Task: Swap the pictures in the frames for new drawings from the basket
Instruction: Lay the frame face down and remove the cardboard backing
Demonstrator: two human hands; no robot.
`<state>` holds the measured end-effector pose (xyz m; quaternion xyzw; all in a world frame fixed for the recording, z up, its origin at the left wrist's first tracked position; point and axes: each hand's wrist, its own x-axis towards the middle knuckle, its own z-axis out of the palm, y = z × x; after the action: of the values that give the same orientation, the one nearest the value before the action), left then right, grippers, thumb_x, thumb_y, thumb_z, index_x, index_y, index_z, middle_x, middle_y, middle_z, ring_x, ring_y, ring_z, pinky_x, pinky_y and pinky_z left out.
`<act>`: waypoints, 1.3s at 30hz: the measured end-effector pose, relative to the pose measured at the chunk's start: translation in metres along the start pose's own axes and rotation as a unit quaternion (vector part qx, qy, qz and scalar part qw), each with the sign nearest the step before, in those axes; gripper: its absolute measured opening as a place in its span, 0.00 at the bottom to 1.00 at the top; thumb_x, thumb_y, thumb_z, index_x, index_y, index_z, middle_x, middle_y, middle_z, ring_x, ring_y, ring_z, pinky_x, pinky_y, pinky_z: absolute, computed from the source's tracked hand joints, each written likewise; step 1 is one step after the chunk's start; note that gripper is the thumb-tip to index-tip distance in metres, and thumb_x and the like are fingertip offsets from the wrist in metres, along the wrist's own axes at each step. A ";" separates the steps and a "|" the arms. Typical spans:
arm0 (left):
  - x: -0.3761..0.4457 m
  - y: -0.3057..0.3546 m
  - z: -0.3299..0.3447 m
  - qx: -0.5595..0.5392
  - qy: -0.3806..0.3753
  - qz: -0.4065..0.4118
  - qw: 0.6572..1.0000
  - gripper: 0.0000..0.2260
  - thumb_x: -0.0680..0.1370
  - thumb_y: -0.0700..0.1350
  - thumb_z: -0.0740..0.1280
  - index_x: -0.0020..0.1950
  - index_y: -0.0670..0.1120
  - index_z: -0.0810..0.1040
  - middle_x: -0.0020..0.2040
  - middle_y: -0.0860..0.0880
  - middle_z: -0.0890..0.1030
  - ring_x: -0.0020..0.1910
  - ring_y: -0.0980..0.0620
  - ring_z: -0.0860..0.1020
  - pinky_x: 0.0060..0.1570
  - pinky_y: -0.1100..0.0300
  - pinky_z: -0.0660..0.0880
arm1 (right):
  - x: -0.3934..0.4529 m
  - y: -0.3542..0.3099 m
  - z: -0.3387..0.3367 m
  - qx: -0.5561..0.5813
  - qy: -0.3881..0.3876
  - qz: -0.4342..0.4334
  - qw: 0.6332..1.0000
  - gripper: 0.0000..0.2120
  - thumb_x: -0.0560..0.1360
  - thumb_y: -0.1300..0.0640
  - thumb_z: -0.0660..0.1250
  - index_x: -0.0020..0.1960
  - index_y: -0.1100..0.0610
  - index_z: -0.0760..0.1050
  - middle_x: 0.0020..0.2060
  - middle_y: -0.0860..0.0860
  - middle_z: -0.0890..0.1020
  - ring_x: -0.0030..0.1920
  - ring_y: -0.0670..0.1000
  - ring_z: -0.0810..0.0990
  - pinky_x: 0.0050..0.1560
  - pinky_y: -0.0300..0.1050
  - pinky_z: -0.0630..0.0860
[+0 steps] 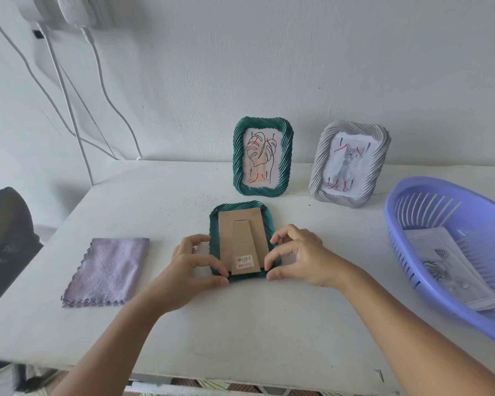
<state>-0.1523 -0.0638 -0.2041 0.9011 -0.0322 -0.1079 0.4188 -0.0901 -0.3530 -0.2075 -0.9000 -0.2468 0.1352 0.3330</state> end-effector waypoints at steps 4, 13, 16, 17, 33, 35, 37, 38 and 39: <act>0.000 0.000 0.000 0.007 0.002 -0.002 1.000 0.06 0.71 0.53 0.79 0.45 0.62 0.86 0.71 0.61 0.61 0.73 0.55 0.58 0.73 0.57 0.56 | 0.002 0.000 0.001 -0.015 -0.013 -0.008 1.000 0.07 0.66 0.34 0.76 0.43 0.30 0.81 0.57 0.34 0.67 0.64 0.41 0.64 0.73 0.48 0.52; 0.023 0.005 -0.007 0.038 0.166 -0.018 0.985 0.24 0.80 0.54 0.69 0.75 0.58 0.69 0.53 0.57 0.77 0.48 0.55 0.77 0.55 0.51 0.77 | 0.022 0.005 -0.003 0.020 0.187 0.093 0.978 0.23 0.80 0.46 0.66 0.74 0.37 0.68 0.49 0.41 0.77 0.51 0.45 0.78 0.66 0.53 0.70; 0.040 0.008 -0.005 0.082 0.153 -0.053 0.983 0.27 0.82 0.53 0.64 0.80 0.53 0.62 0.48 0.53 0.78 0.45 0.52 0.77 0.51 0.53 0.76 | 0.035 0.004 0.004 -0.091 0.150 0.124 0.977 0.27 0.81 0.41 0.61 0.79 0.38 0.60 0.52 0.44 0.77 0.57 0.50 0.76 0.67 0.53 0.65; 0.044 0.009 -0.004 0.094 0.149 -0.053 0.983 0.25 0.83 0.52 0.63 0.79 0.53 0.64 0.47 0.52 0.79 0.46 0.51 0.77 0.50 0.52 0.76 | 0.038 0.004 0.007 -0.116 0.140 0.128 0.975 0.27 0.81 0.40 0.60 0.78 0.38 0.60 0.54 0.45 0.76 0.60 0.52 0.75 0.68 0.53 0.63; 0.063 0.036 0.018 0.140 0.104 -0.023 0.984 0.15 0.83 0.46 0.61 0.70 0.49 0.75 0.35 0.53 0.77 0.40 0.48 0.76 0.43 0.53 0.75 | 0.022 0.019 0.003 -0.171 0.153 0.171 0.958 0.23 0.82 0.43 0.58 0.77 0.41 0.65 0.57 0.47 0.76 0.63 0.53 0.73 0.72 0.55 0.57; 0.063 0.035 0.018 0.128 0.109 -0.023 0.985 0.16 0.83 0.46 0.61 0.70 0.53 0.75 0.36 0.53 0.79 0.39 0.49 0.76 0.43 0.53 0.76 | 0.021 0.016 0.004 -0.176 0.160 0.172 0.956 0.23 0.82 0.44 0.59 0.77 0.42 0.66 0.57 0.47 0.76 0.63 0.53 0.73 0.72 0.55 0.57; 0.062 0.034 0.018 0.115 0.114 -0.023 0.987 0.17 0.83 0.47 0.62 0.71 0.55 0.75 0.37 0.52 0.81 0.40 0.49 0.78 0.44 0.52 0.77 | 0.020 0.008 0.007 -0.184 0.195 0.163 0.949 0.22 0.82 0.44 0.59 0.76 0.43 0.68 0.57 0.49 0.76 0.62 0.55 0.73 0.71 0.56 0.56; 0.062 0.032 0.018 0.111 0.117 -0.023 0.987 0.17 0.82 0.48 0.62 0.71 0.56 0.75 0.37 0.52 0.81 0.41 0.49 0.78 0.45 0.51 0.77 | 0.020 0.002 0.008 -0.188 0.220 0.152 0.945 0.22 0.83 0.44 0.58 0.75 0.43 0.69 0.56 0.49 0.77 0.61 0.55 0.74 0.70 0.57 0.57; 0.062 0.032 0.018 0.109 0.120 -0.022 0.987 0.17 0.82 0.48 0.62 0.71 0.56 0.75 0.37 0.52 0.81 0.41 0.48 0.78 0.45 0.51 0.78 | 0.021 -0.005 0.009 -0.191 0.239 0.138 0.942 0.21 0.83 0.43 0.58 0.75 0.43 0.70 0.55 0.49 0.77 0.59 0.55 0.75 0.69 0.58 0.57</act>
<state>-0.0953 -0.1072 -0.2019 0.9482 0.0264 -0.0038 0.3165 -0.0780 -0.3338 -0.2126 -0.9777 -0.0550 -0.0886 0.1824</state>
